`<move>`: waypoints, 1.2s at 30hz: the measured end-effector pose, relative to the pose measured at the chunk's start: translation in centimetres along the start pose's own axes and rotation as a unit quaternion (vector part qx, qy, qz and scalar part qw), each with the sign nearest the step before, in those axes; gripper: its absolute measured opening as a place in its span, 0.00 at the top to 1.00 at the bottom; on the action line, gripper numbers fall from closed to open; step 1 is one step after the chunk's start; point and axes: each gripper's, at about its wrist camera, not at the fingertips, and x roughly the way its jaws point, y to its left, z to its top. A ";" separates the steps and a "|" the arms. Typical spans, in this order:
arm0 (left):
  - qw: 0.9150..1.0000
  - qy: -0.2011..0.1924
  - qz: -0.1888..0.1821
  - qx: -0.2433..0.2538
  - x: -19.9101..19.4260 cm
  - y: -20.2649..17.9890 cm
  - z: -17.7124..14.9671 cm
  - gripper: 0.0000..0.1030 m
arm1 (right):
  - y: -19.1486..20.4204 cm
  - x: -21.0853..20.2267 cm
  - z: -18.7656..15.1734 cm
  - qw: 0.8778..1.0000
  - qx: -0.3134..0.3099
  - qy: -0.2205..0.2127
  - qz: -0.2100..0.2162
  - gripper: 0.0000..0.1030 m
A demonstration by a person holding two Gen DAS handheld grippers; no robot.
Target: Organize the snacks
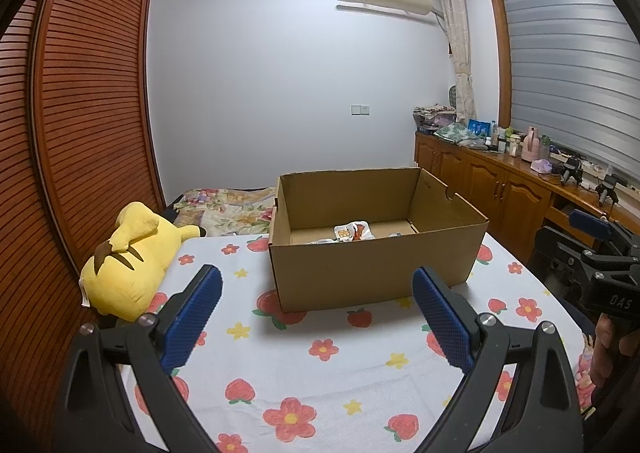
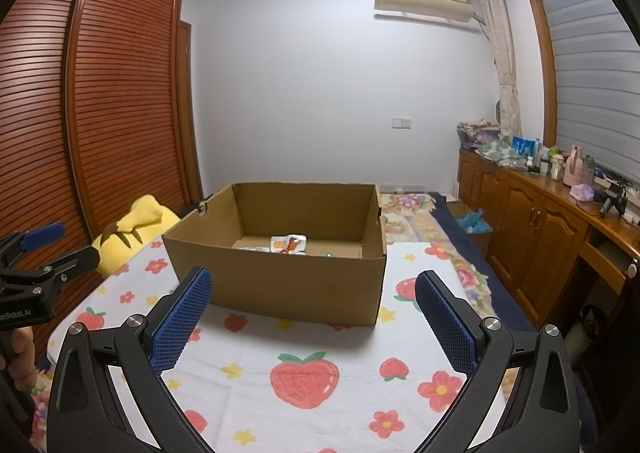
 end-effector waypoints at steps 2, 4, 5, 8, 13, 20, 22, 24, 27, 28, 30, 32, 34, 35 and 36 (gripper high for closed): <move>1.000 0.001 0.000 -0.001 0.0 0.0 0.0 0.06 | 0.0 0.0 0.0 1.000 0.000 -0.001 0.000 0.00; 1.000 0.001 0.001 -0.001 0.1 0.0 0.0 0.06 | 0.0 0.0 0.0 1.000 0.000 -0.001 0.000 0.00; 1.000 0.001 0.001 -0.001 0.1 0.0 0.0 0.06 | 0.0 0.0 0.0 1.000 0.000 -0.001 0.000 0.00; 1.000 0.001 0.000 -0.001 0.1 0.0 0.0 0.06 | 0.0 0.0 0.0 1.000 0.000 -0.001 0.000 0.00; 1.000 0.000 0.001 -0.001 0.1 0.1 0.1 0.06 | 0.0 -0.1 0.0 1.000 0.000 -0.001 0.000 0.00; 1.000 -0.002 0.003 -0.002 -0.1 0.2 0.1 0.06 | 0.0 -0.1 0.0 1.000 0.000 -0.001 -0.001 0.00; 1.000 -0.002 0.003 -0.002 -0.2 0.2 0.2 0.06 | 0.0 -0.1 0.0 1.000 0.001 -0.001 -0.001 0.00; 1.000 -0.003 0.002 -0.002 -0.2 0.2 0.2 0.06 | 0.0 -0.1 0.0 1.000 0.000 -0.001 -0.001 0.00; 1.000 -0.003 0.003 -0.002 -0.2 0.1 0.1 0.06 | 0.0 -0.1 0.0 1.000 0.000 -0.001 -0.001 0.00; 1.000 -0.003 0.003 -0.002 -0.2 0.1 0.1 0.06 | 0.0 -0.1 0.0 1.000 0.001 -0.001 -0.002 0.00; 1.000 -0.003 0.002 -0.002 -0.2 0.1 0.1 0.06 | 0.0 -0.1 0.0 1.000 0.001 -0.001 0.000 0.00; 1.000 -0.004 0.002 -0.001 -0.2 0.0 0.1 0.06 | 0.0 -0.1 0.0 1.000 0.000 -0.001 -0.001 0.00; 1.000 -0.003 0.002 -0.001 -0.3 0.0 0.1 0.06 | -0.1 -0.1 0.0 1.000 0.001 -0.001 0.000 0.00; 1.000 -0.004 0.002 -0.001 -0.3 0.0 0.1 0.06 | 0.0 -0.1 0.0 1.000 0.001 -0.001 -0.001 0.00; 1.000 -0.004 0.002 -0.001 -0.3 0.0 0.1 0.06 | 0.0 -0.1 0.0 1.000 0.000 -0.001 -0.001 0.00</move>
